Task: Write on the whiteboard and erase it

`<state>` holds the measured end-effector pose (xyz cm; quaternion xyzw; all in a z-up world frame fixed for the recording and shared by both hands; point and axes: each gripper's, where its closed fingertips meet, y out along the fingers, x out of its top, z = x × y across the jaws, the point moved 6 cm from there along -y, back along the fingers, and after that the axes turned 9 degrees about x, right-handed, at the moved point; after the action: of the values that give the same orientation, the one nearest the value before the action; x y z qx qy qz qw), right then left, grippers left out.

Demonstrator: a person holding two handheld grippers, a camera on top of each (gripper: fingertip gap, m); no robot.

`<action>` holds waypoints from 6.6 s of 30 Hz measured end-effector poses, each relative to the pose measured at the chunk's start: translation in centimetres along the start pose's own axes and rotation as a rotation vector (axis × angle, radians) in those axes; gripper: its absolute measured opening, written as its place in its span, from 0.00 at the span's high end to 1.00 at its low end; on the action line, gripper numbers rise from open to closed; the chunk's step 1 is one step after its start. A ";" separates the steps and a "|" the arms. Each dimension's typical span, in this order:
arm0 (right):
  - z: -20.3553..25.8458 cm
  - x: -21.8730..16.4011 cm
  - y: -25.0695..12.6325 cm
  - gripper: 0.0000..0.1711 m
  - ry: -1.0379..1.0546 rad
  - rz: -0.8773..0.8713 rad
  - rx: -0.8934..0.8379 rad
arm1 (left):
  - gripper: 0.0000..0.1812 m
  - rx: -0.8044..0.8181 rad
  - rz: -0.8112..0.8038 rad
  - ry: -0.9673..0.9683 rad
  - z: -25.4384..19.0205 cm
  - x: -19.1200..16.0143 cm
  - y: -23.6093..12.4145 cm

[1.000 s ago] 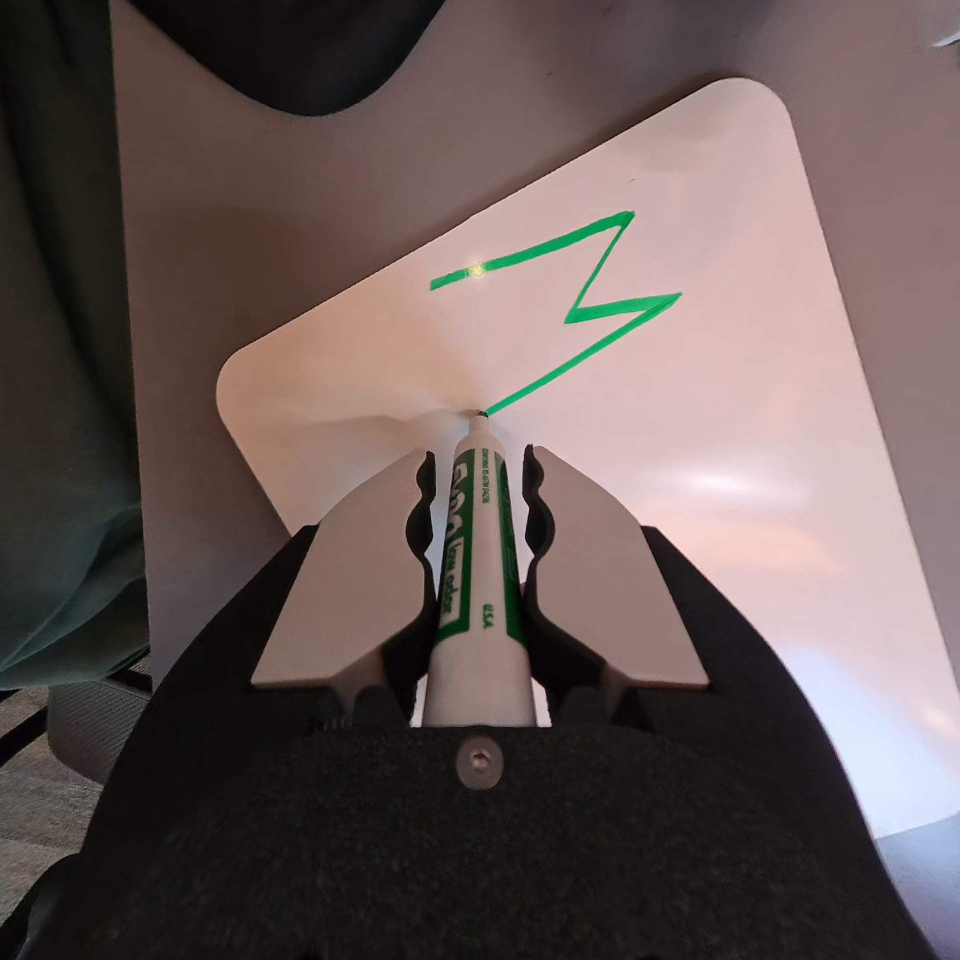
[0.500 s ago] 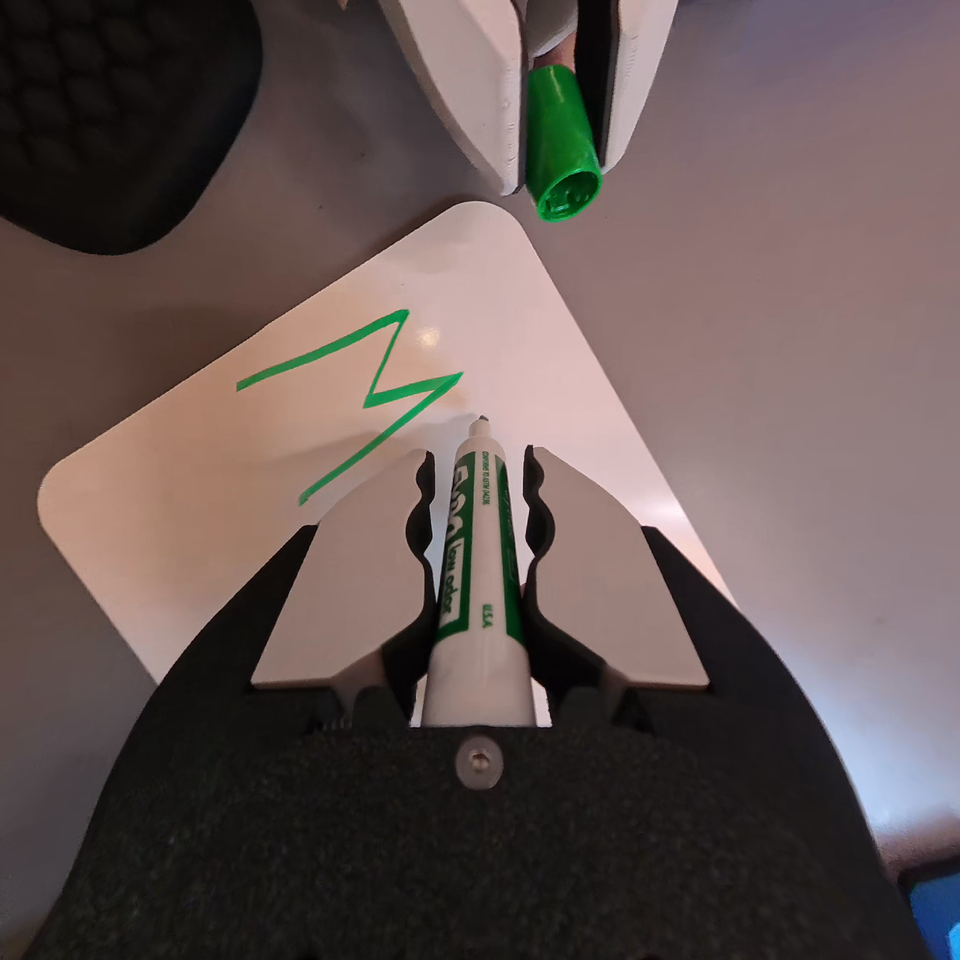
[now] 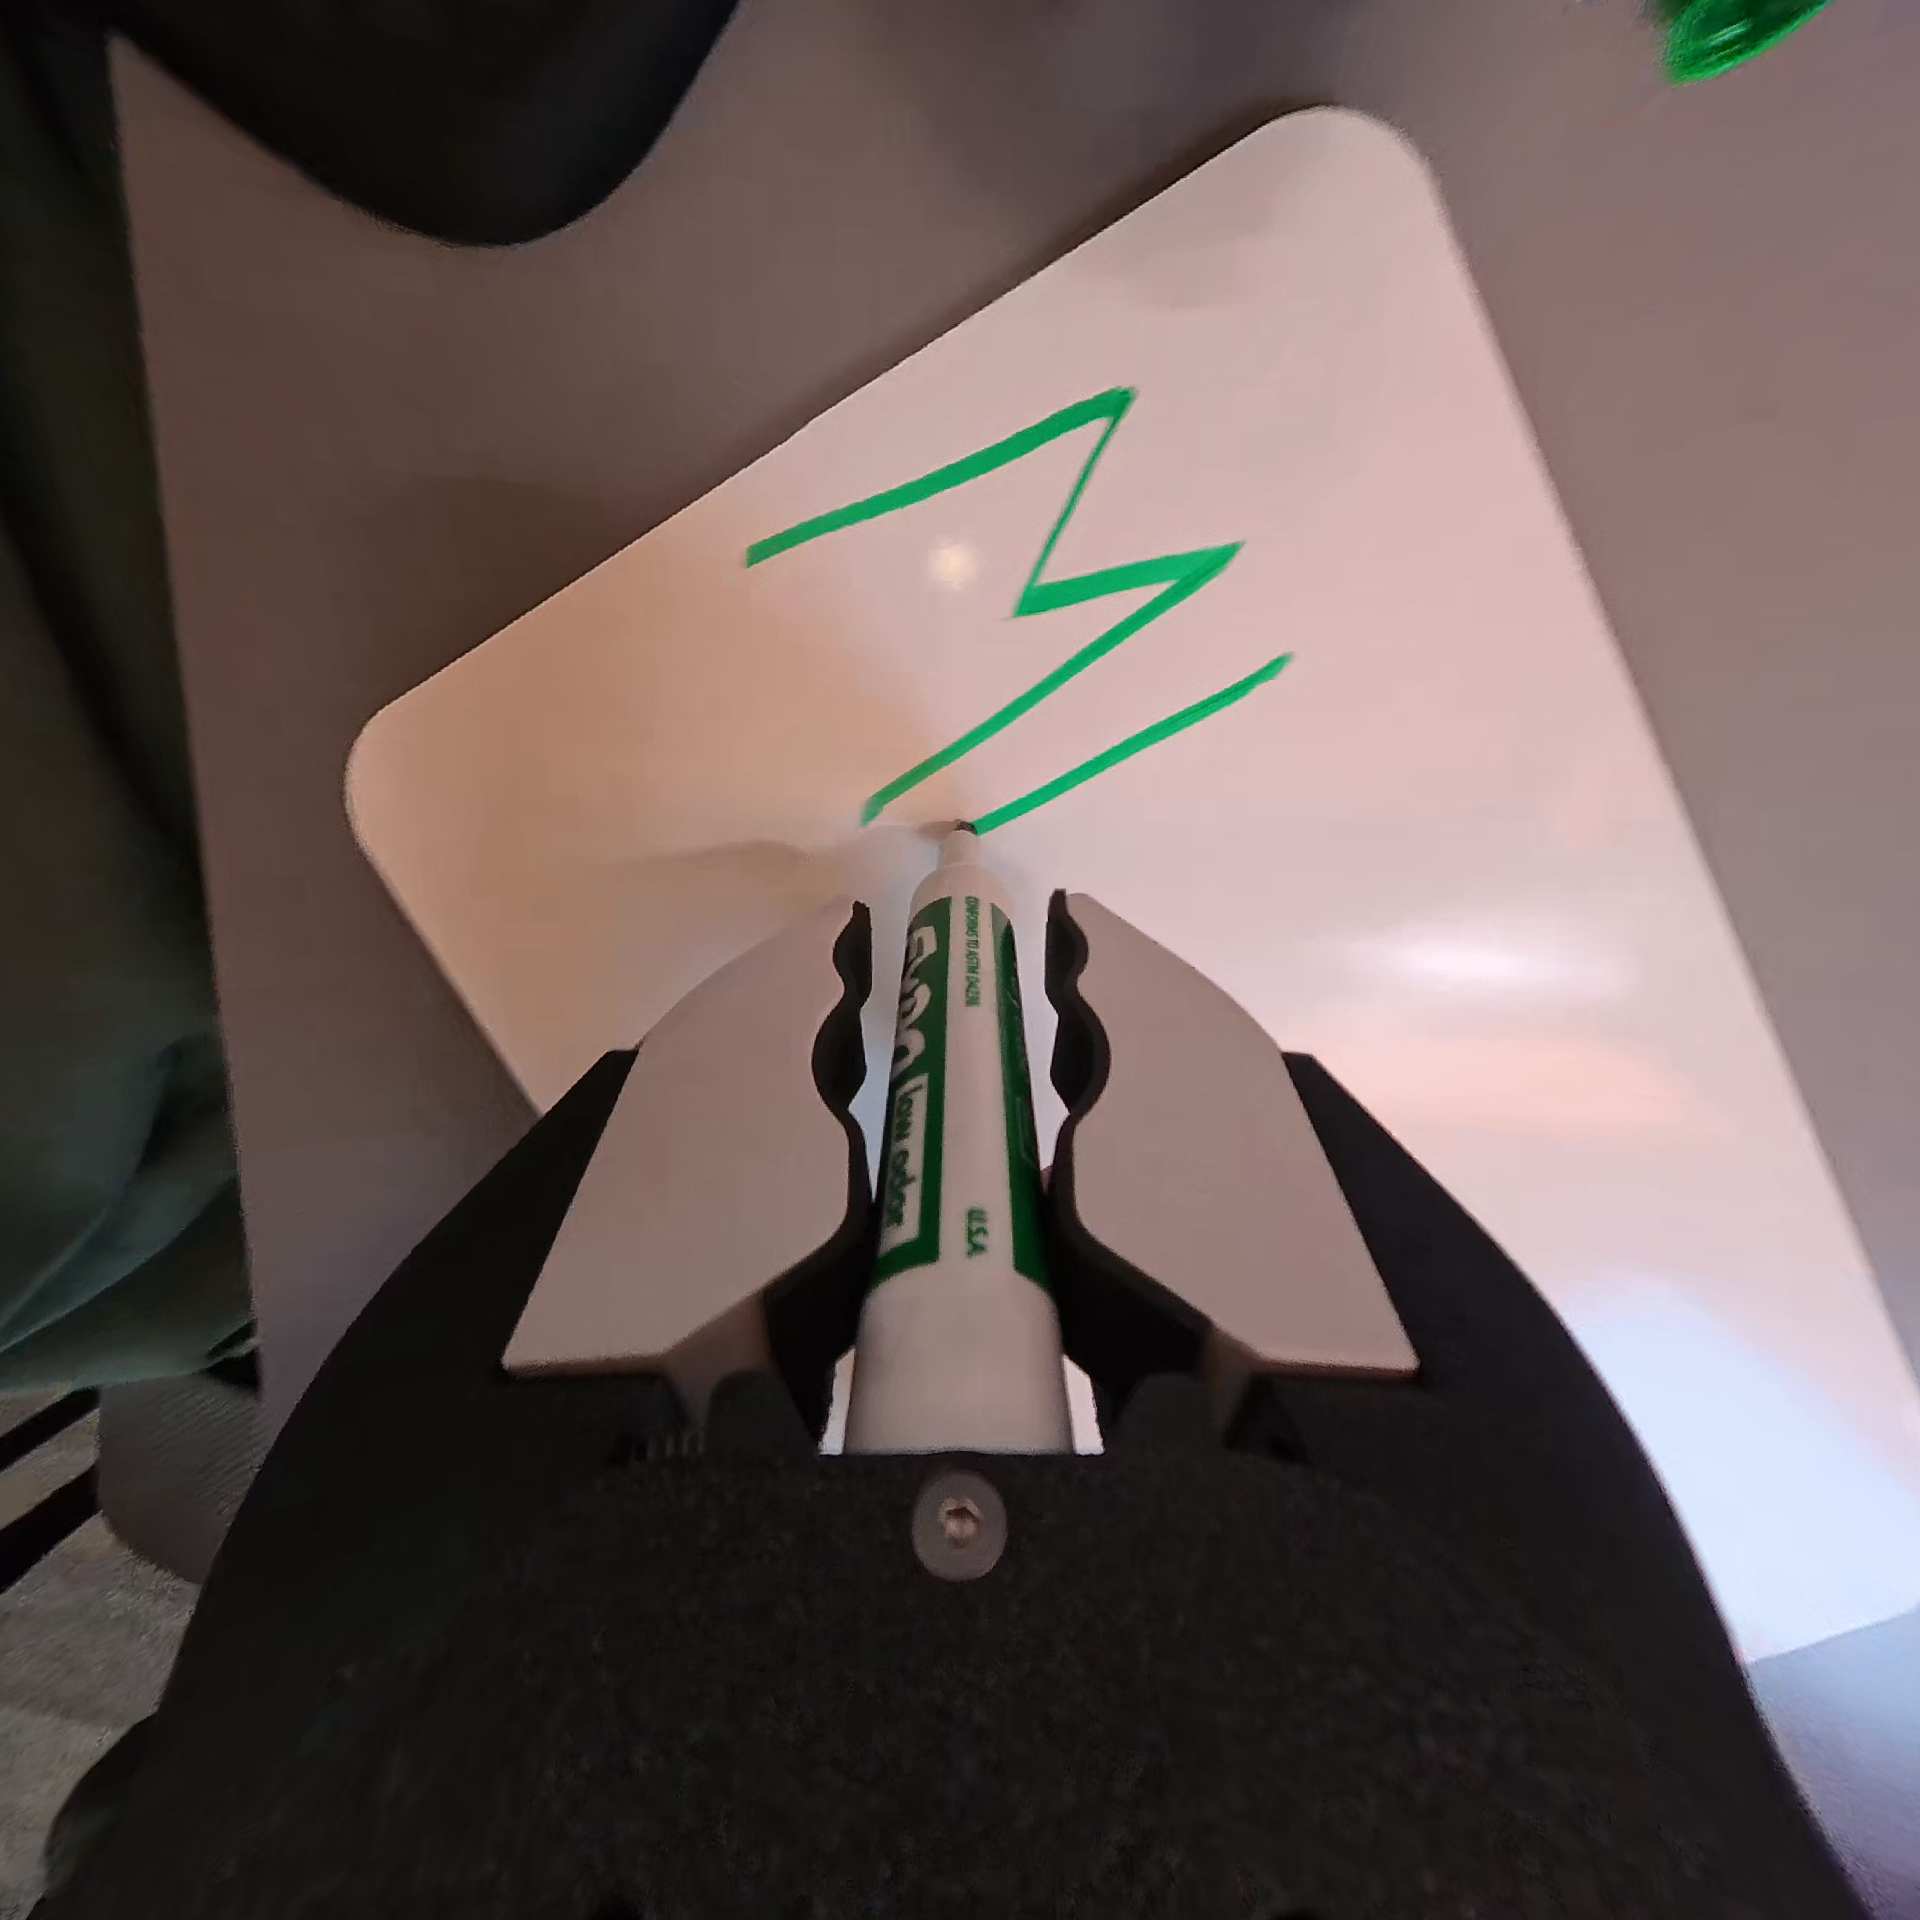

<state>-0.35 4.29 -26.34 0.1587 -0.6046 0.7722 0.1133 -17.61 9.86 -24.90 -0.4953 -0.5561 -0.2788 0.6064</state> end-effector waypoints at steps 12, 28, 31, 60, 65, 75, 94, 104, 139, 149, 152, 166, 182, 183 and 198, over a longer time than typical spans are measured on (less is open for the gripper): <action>-4.3 2.4 -0.8 0.80 -0.008 -0.107 -0.115 | 0.90 -0.001 0.002 0.006 -0.1 0.0 0.0; -4.3 1.8 -0.1 0.81 -0.014 -0.028 -0.103 | 0.90 -0.009 0.012 0.016 -0.1 -0.2 -0.3; -3.2 0.7 -0.4 0.81 -0.001 -0.008 -0.098 | 0.90 -0.007 0.011 0.017 -0.1 -0.1 -0.4; -6.3 -0.3 -3.4 0.80 0.039 -0.100 -0.195 | 0.90 -0.002 0.020 0.014 0.3 -0.3 -0.4; -6.6 -2.3 -3.8 0.81 0.093 -0.089 -0.203 | 0.90 -0.001 0.027 0.011 0.3 -0.5 -0.2; -7.5 -2.2 -2.7 0.81 0.108 -0.065 -0.169 | 0.90 -0.003 0.022 0.014 0.2 -0.3 -0.3; -3.9 -6.2 -3.9 0.81 0.137 0.061 -0.156 | 0.90 -0.005 0.026 0.007 0.2 -0.5 -0.2; -7.9 -2.4 -2.9 0.81 0.074 -0.015 -0.167 | 0.90 -0.014 0.030 0.011 0.0 -0.5 -0.2; -2.9 -8.2 -4.6 0.80 0.172 0.057 -0.118 | 0.90 -0.014 0.034 0.002 0.1 -0.7 0.1; -8.2 -5.8 -4.9 0.80 0.169 -0.041 -0.212 | 0.90 -0.011 0.034 0.010 0.1 -0.5 -0.1; -8.9 -5.6 -4.6 0.80 0.164 -0.036 -0.211 | 0.90 -0.012 0.034 0.006 0.2 -0.6 -0.1; -7.8 -8.6 -5.6 0.80 0.229 -0.029 -0.251 | 0.90 -0.023 0.050 0.006 0.0 -0.9 0.2; -8.1 -9.7 -7.3 0.80 0.243 -0.061 -0.305 | 0.90 -0.025 0.054 0.011 -0.2 -0.9 0.2; -8.3 -10.0 -7.1 0.80 0.245 -0.051 -0.308 | 0.90 -0.024 0.054 0.011 -0.2 -0.9 0.2; -10.2 -9.9 -6.7 0.80 0.238 -0.021 -0.312 | 0.90 -0.026 0.064 -0.001 0.0 -1.2 0.3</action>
<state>10.12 16.00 -26.36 0.0531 -0.6975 0.6814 0.2155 -17.66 9.70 -26.16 -0.5208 -0.5364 -0.2662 0.6084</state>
